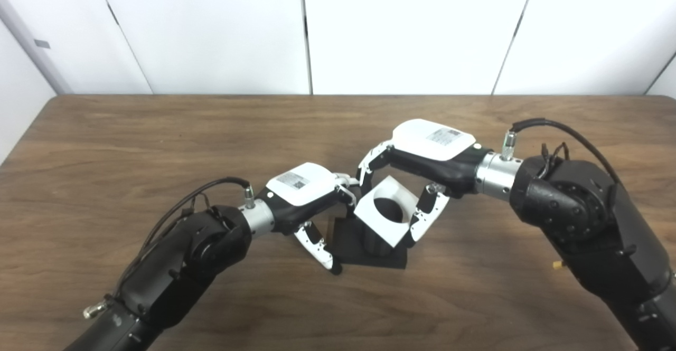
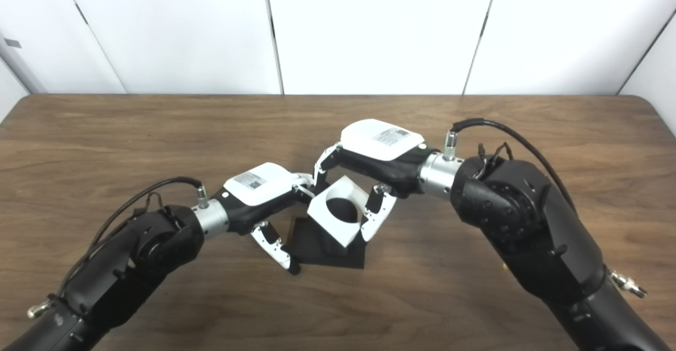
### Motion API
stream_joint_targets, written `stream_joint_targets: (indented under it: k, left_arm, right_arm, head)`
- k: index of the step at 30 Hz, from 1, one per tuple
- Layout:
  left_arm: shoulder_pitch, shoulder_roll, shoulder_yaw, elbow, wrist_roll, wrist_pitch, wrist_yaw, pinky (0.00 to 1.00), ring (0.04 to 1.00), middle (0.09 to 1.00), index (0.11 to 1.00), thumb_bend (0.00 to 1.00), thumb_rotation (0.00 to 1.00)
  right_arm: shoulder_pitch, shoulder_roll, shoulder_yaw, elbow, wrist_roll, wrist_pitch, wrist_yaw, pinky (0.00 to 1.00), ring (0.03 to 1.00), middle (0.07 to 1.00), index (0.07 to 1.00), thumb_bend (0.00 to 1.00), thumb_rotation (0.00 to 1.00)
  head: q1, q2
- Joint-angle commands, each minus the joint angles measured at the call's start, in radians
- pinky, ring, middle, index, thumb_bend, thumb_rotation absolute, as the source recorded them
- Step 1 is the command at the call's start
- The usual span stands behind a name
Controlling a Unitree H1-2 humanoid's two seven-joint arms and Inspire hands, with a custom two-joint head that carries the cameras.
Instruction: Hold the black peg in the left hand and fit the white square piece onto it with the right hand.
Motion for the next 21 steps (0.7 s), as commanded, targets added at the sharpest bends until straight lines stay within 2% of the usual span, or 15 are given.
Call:
stream_joint_targets:
  k: [1, 21]
  left_arm:
    - [0.017, 0.001, -0.039, 0.026, 0.04, 0.015, -0.069, 0.85, 0.921, 0.925, 0.492, 0.52, 0.07]
    - [0.019, -0.01, -0.04, 0.027, 0.038, 0.02, -0.07, 0.84, 0.924, 0.934, 0.492, 0.52, 0.07]
  right_arm:
    - [-0.024, 0.008, -0.001, -0.004, 0.007, -0.033, -0.023, 0.78, 0.788, 0.748, 0.48, 0.52, 0.13]
    - [-0.006, 0.051, 0.05, 0.04, -0.003, -0.053, -0.024, 0.76, 0.778, 0.736, 0.478, 0.52, 0.13]
  head:
    - [0.001, 0.001]
    - [0.005, 0.012]
